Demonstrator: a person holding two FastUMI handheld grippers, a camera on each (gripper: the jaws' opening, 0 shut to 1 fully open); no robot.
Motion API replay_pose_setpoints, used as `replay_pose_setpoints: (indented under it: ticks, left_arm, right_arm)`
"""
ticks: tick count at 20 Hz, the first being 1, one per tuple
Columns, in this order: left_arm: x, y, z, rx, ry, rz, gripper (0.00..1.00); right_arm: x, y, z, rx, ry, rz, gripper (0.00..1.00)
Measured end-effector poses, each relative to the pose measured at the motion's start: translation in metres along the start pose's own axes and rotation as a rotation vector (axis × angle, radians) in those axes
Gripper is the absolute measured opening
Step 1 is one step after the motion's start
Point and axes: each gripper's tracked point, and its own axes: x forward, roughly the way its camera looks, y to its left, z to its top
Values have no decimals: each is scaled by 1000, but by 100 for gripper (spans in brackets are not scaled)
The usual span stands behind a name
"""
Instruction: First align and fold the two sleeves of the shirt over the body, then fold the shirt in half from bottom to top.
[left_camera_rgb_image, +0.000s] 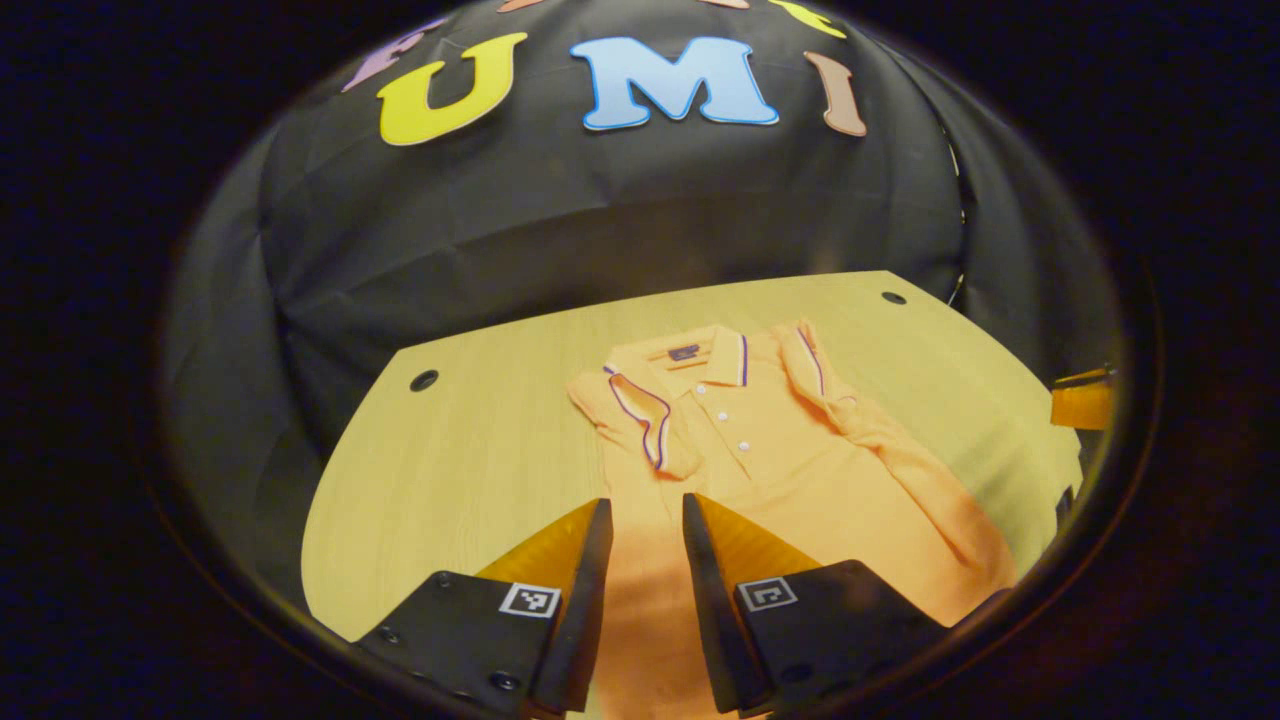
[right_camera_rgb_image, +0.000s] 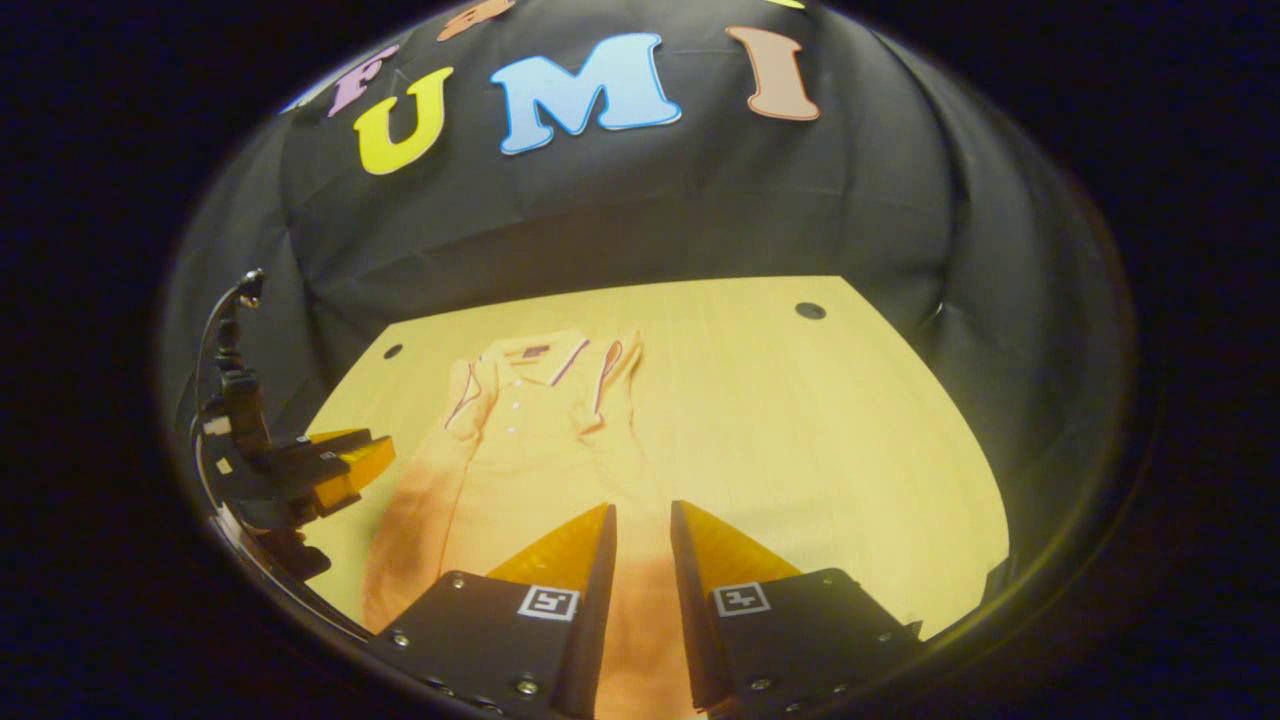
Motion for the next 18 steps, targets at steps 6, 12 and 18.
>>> replay_pose_setpoints:
  ticks: [6, 12, 18]
  left_arm:
    - [-57, 7, -80, -9, 126, 24, 56]
    - [-94, 6, -133, -90, 208, 23, 77]
    - [-110, 6, -172, -121, 279, 34, 100]
  right_arm:
    - [0, 9, -58, -3, 136, 12, 47]
    - [-9, 10, -106, -42, 261, 24, 57]
    - [-10, 9, -138, -100, 351, 14, 94]
